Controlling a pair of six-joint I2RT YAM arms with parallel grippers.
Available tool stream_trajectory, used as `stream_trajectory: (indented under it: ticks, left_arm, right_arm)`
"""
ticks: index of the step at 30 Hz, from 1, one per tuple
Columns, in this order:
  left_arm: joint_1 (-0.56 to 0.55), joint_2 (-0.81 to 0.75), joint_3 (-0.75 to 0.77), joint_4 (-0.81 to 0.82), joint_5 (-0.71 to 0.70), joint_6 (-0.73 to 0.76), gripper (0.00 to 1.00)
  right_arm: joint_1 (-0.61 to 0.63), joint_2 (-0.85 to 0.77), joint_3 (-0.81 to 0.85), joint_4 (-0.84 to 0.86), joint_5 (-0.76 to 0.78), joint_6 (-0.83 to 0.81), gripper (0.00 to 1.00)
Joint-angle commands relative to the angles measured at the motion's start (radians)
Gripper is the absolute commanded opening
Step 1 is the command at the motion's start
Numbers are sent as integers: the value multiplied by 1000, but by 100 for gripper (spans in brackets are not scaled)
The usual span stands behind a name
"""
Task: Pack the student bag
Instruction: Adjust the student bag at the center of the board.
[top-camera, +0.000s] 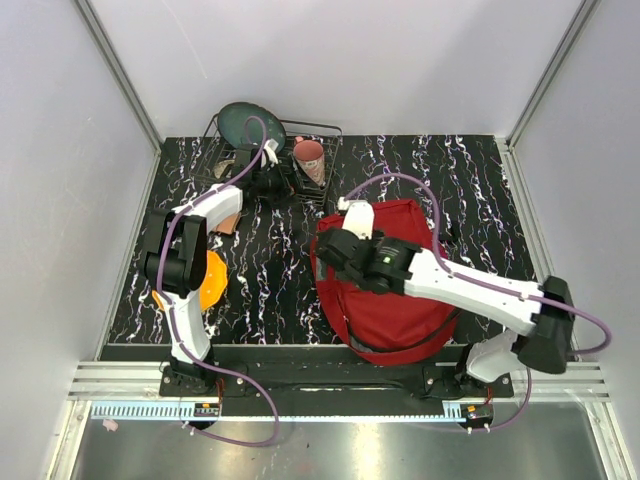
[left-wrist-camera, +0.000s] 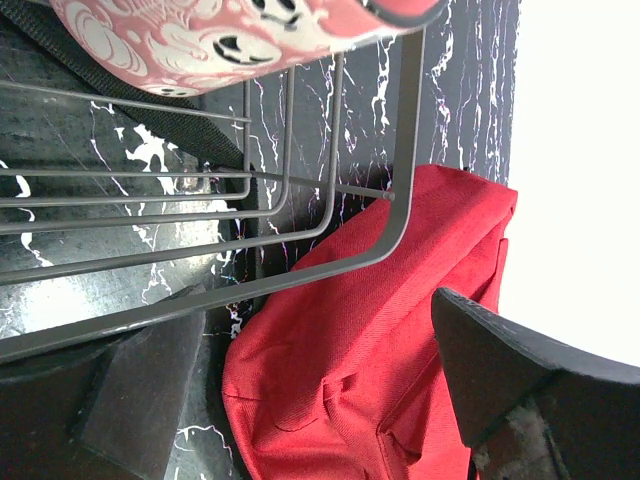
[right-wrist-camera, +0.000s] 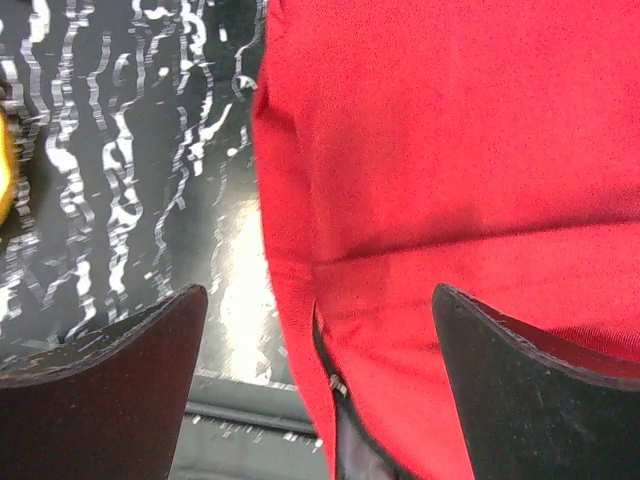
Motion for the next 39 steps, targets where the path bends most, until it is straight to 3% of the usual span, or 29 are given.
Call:
stream_trajectory:
  ticks: [1,5,7,8,10,11,12,13,20,29,35,37,39]
  left_arm:
    - [12,10,-2,106,35,-10,99]
    - [13,22,1,120,61,-22,98]
    - [13,25,3,123,69,-25,98]
    - [15,25,4,125,70,-25,98]
    - [16,27,1,128,73,-29,98]
    - [21,27,1,129,76,-32,98]
    - [24,27,-2,134,79,-41,98]
    - [24,25,-7,140,83,-44,98]
    - [39,17,-28,168,83,-55,98]
    - [48,25,-30,177,98,-68,98]
    - [48,5,-43,198,107,-76,98]
    - [48,1,-42,195,115,-76,98]
    - [48,-2,-47,200,118,-81,98]
  right_arm:
    - [-35,135,51,36,123,-100,99]
    - [-98,270,77,105,85,-163,95]
    - [-119,307,85,111,112,-168,83]
    - [-151,311,95,88,119,-163,66]
    - [-182,293,82,73,168,-140,45]
    - [-232,279,48,74,174,-134,15]
    - [-256,261,28,76,171,-131,7]
    - [-283,217,7,84,162,-139,5]
    - [-434,26,-155,162,148,-197,0]
    - [-507,-38,-178,131,151,-188,0]
    - [-602,-72,-179,151,61,-304,0]
    - [-604,-64,-137,124,-2,-335,22]
    - [-603,-95,-119,134,-195,-369,39]
